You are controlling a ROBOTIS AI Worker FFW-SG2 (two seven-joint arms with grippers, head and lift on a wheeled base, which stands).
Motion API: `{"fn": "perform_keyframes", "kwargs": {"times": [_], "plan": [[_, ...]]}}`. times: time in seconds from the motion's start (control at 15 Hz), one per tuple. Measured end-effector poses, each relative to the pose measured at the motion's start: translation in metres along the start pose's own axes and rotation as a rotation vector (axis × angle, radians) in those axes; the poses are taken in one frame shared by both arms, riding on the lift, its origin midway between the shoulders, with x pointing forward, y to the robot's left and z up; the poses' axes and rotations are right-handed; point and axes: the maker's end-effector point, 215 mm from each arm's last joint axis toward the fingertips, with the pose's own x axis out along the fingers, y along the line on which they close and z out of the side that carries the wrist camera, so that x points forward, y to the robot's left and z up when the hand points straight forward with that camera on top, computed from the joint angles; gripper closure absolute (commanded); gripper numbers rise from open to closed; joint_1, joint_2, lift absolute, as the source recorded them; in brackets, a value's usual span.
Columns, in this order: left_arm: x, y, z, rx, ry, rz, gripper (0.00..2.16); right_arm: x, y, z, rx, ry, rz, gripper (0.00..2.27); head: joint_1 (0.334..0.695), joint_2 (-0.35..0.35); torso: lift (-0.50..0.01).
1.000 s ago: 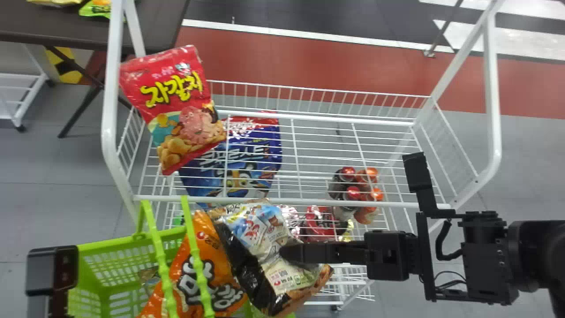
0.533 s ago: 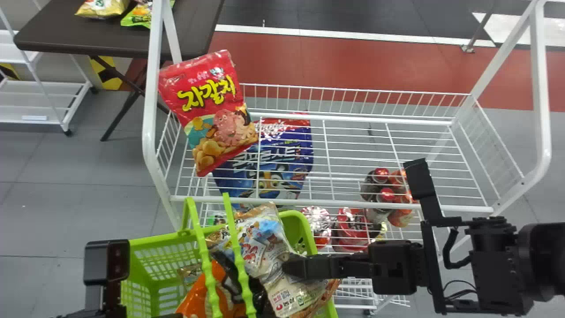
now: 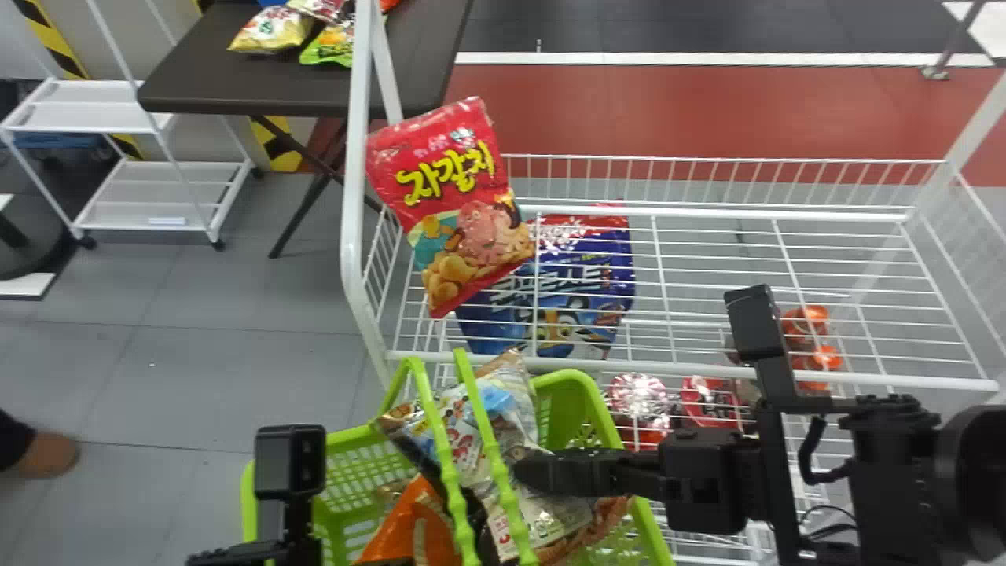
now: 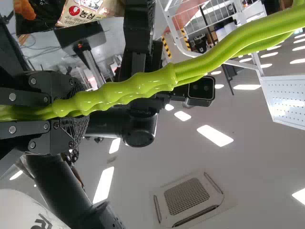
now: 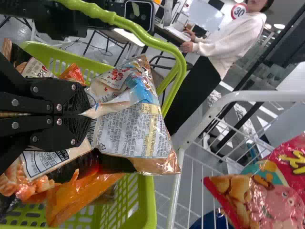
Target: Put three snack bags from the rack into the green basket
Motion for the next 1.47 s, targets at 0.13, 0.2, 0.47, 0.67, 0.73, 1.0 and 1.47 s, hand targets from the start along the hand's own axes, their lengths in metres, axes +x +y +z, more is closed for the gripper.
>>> {"fn": "perform_keyframes", "kwargs": {"times": [0.13, 0.2, 0.47, 0.67, 0.73, 1.0, 1.47], "plan": [[-0.002, 0.0, 0.001, -0.004, -0.005, 0.004, 2.15, 0.004, 0.0, -0.002, -0.01, 0.008, -0.001, 0.14, 0.695, 0.122, 0.0], [-0.004, 0.0, 0.002, -0.003, -0.008, 0.006, 2.15, 0.004, -0.002, -0.004, -0.01, 0.013, -0.005, 0.0, 0.695, 0.126, 0.0], [-0.011, 0.002, 0.005, 0.001, -0.022, 0.022, 2.15, -0.01, -0.003, -0.013, 0.005, 0.035, -0.015, 0.06, 0.695, 0.116, 0.0], [-0.016, 0.002, 0.008, 0.004, -0.034, 0.027, 2.15, -0.031, -0.009, -0.005, 0.013, 0.019, -0.041, 0.06, 0.695, 0.074, 0.0], [-0.017, 0.002, 0.009, 0.005, -0.036, 0.028, 2.15, -0.037, -0.009, -0.003, 0.019, 0.009, -0.04, 0.06, 0.695, 0.063, 0.0], [-0.019, 0.002, 0.01, 0.007, -0.042, 0.029, 2.15, -0.065, -0.005, 0.018, 0.057, -0.072, 0.002, 0.06, 0.695, 0.013, 0.0], [-0.02, 0.0, 0.012, 0.009, -0.047, 0.025, 2.15, -0.158, -0.098, 0.094, 0.036, -0.454, -0.2, 0.06, 0.695, -0.193, 0.0]]}}
